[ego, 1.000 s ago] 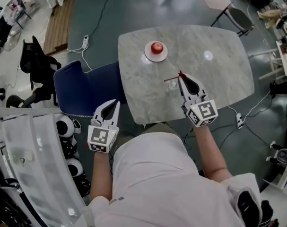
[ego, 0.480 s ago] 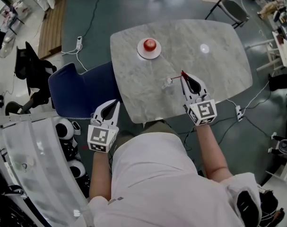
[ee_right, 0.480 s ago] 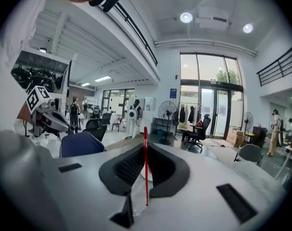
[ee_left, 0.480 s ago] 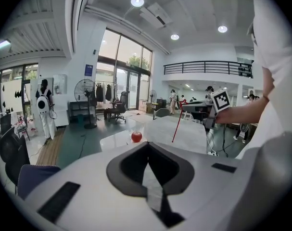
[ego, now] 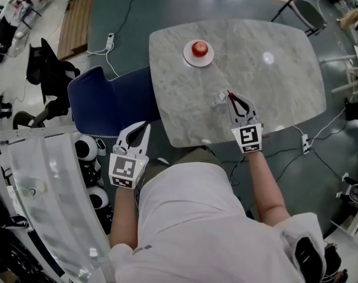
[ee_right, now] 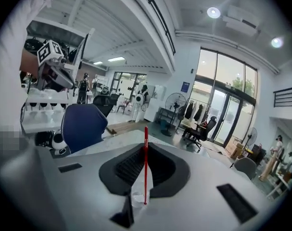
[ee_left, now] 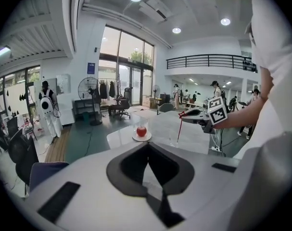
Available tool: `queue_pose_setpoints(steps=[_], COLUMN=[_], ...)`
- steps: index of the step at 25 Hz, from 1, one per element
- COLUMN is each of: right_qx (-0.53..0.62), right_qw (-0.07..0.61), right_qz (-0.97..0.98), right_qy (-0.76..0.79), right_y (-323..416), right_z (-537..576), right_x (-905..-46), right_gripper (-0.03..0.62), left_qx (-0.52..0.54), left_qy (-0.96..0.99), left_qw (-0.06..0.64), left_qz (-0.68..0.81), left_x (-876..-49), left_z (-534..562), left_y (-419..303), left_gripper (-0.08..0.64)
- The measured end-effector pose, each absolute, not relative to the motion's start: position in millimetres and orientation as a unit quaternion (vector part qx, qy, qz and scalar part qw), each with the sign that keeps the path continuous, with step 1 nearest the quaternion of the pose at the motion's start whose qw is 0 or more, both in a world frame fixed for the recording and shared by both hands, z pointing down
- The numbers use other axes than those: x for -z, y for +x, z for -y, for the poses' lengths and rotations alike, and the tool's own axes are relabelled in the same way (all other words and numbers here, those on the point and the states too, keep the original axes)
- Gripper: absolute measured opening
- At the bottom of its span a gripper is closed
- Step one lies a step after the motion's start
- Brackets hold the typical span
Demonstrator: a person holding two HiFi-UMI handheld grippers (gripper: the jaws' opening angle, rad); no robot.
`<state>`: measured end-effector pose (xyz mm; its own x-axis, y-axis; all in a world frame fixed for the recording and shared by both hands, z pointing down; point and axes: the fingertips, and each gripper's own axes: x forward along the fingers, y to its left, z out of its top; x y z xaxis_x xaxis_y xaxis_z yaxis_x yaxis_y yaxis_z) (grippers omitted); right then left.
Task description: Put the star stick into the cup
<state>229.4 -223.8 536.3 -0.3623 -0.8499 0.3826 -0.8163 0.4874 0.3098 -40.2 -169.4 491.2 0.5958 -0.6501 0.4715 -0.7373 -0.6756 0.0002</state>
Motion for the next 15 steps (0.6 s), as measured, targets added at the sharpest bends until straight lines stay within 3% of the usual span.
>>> queue_pose_setpoints(steps=[15], right_qx=[0.061], right_qw=[0.3], right_qz=[0.824], right_qy=[0.477], right_y=[212.1], right_z=[233.0], right_x=[-574.2], right_gripper=[0.038], left_qx=[-0.239], left_qy=[0.874], left_qw=[0.105], left_qz=[0.41], left_x=[-496.6], left_z=[156.7], left_y=[-57.0], left_gripper=[0.002])
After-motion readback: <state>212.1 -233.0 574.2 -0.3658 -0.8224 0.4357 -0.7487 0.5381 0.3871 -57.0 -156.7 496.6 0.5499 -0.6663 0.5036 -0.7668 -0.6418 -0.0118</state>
